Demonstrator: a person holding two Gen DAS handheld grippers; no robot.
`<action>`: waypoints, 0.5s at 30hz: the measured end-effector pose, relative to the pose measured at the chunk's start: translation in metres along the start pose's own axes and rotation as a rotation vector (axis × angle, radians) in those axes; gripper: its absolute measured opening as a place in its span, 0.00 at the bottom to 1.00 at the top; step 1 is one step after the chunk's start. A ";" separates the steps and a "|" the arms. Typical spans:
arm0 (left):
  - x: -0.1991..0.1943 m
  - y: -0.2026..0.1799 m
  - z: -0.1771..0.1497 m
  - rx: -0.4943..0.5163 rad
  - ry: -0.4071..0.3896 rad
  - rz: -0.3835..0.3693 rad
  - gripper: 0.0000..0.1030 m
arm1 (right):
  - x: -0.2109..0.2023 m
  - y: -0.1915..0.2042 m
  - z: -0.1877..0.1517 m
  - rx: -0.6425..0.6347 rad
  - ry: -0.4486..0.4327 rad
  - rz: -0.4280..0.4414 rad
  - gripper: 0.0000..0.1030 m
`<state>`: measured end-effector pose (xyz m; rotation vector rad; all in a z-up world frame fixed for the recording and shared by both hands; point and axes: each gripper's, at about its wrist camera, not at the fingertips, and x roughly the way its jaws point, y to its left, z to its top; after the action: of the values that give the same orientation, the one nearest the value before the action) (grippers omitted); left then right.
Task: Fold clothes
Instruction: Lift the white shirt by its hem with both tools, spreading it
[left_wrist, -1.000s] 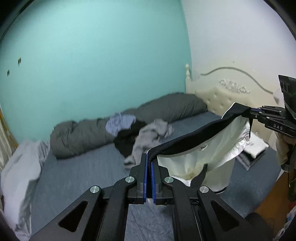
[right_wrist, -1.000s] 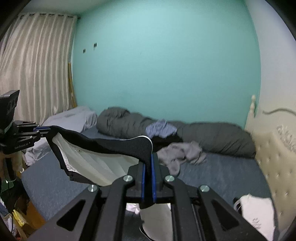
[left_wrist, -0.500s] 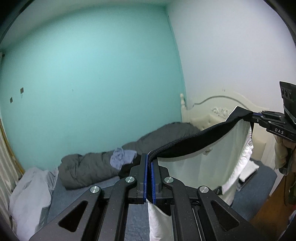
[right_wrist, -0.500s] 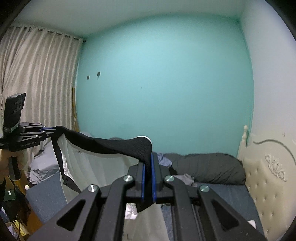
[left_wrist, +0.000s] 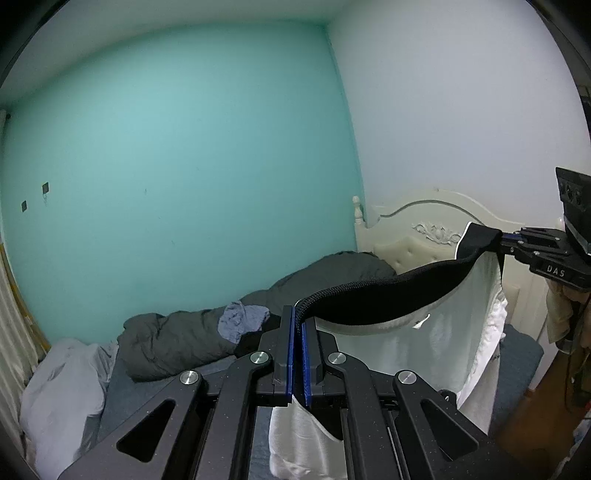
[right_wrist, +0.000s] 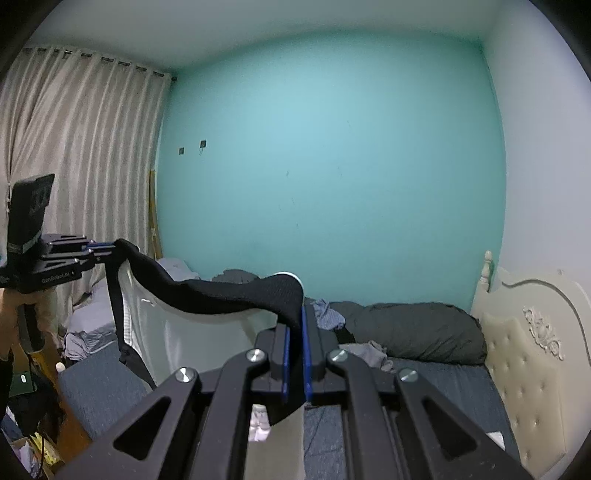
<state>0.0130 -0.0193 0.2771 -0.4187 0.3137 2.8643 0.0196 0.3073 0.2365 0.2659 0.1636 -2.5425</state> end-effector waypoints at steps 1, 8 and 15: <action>0.000 -0.001 -0.001 0.002 0.003 0.000 0.03 | 0.000 0.000 -0.003 0.000 0.008 -0.002 0.05; 0.009 -0.007 -0.010 0.009 0.038 0.009 0.03 | 0.012 0.001 -0.020 -0.016 0.063 -0.015 0.05; 0.055 -0.013 -0.036 -0.003 0.138 0.023 0.03 | 0.060 -0.018 -0.055 0.037 0.145 0.004 0.05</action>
<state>-0.0260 -0.0045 0.2244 -0.6191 0.3401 2.8638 -0.0308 0.3001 0.1705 0.4652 0.1716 -2.5243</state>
